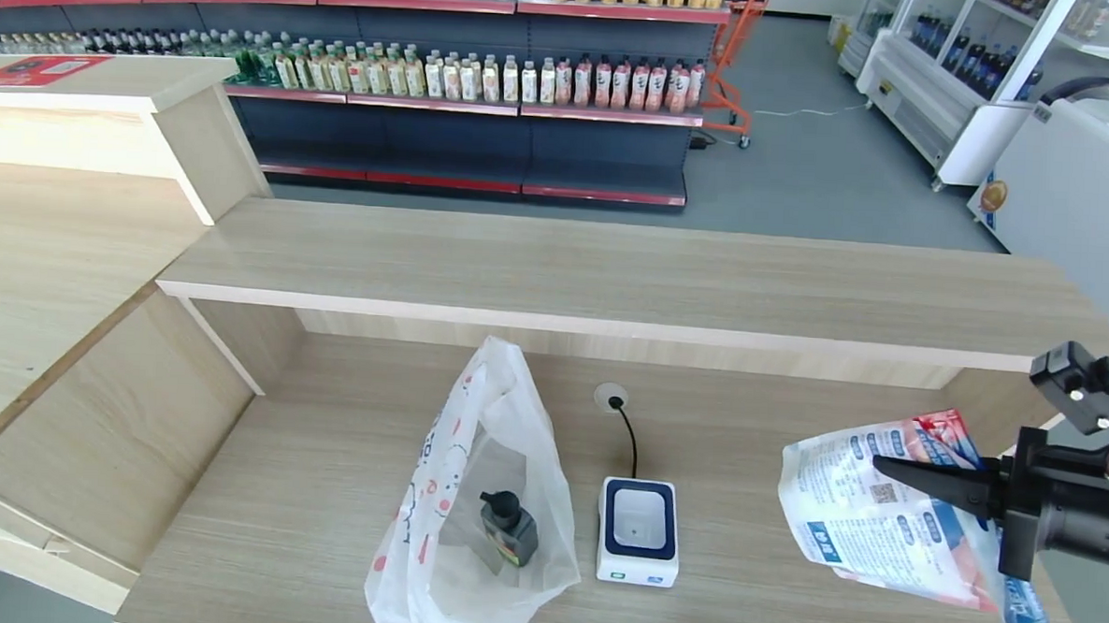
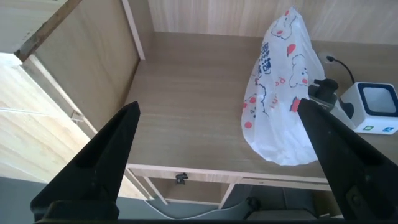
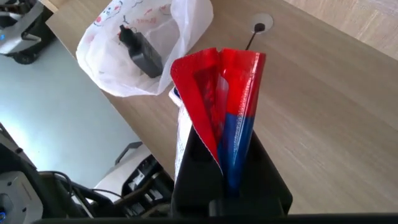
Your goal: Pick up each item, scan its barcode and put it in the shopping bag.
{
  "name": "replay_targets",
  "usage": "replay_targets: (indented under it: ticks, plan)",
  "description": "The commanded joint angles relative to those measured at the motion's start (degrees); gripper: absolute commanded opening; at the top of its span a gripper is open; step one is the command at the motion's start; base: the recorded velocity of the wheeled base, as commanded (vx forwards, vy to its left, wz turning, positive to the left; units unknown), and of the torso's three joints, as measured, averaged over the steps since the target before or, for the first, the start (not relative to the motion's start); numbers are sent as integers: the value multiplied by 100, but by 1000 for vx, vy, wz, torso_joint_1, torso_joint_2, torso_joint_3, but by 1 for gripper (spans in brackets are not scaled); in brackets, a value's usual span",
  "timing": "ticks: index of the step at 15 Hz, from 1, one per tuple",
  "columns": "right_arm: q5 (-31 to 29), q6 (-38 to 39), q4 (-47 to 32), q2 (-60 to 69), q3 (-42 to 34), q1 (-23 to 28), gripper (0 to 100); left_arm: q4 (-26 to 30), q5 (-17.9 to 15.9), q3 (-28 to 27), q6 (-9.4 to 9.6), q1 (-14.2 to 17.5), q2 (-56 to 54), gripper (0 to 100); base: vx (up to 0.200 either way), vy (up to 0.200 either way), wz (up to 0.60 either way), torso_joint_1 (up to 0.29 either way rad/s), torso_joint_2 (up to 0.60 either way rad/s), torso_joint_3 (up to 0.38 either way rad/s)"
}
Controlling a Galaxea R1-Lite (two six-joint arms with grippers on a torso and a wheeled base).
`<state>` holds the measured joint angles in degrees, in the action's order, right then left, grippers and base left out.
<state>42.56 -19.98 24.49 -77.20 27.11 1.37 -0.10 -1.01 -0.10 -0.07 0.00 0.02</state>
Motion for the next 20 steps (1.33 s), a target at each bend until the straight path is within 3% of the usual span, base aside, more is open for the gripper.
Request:
replay_targets:
  ticks: [1, 4, 6, 8, 9, 10, 14, 17, 20]
  plan:
    - [16, -6, 12, -313, -180, -260, 0, 1, -4, 1, -1, 0, -2, 100, 0, 0, 0, 0, 0, 0]
    - [350, -322, 100, -788, -180, -725, 0, 1, 5, 1, -1, 0, -2, 100, 0, 0, 0, 0, 0, 0]
    - [1185, -1421, 355, -1341, -110, -690, 0, 1, 5, 1, -1, 0, -2, 100, 0, 0, 0, 0, 0, 0]
    - [1281, -1913, 486, -1535, -136, -690, 0, 1, 5, 1, -1, 0, -2, 100, 0, 0, 0, 0, 0, 0]
    - [1466, -3091, 697, -2097, -13, -690, 0, 1, -4, 1, -1, 0, -2, 100, 0, 0, 0, 0, 0, 0]
    - [1536, -3486, 935, -2378, 31, -681, 0, 1, -4, 1, -1, 0, -2, 100, 0, 0, 0, 0, 0, 0]
    - [1712, -4005, 2130, -3433, 101, -708, 0, 1, 5, 1, -10, 0, -2, 100, 0, 0, 0, 0, 0, 0]
    - [2037, -4778, 2104, -3872, 418, -787, 0, 1, 5, 1, -10, 0, -2, 100, 0, 0, 0, 0, 0, 0]
    - [2055, -4787, 2095, -4075, 919, -1042, 0, 1, 5, 1, -1, 0, -2, 100, 0, 0, 0, 0, 0, 0]
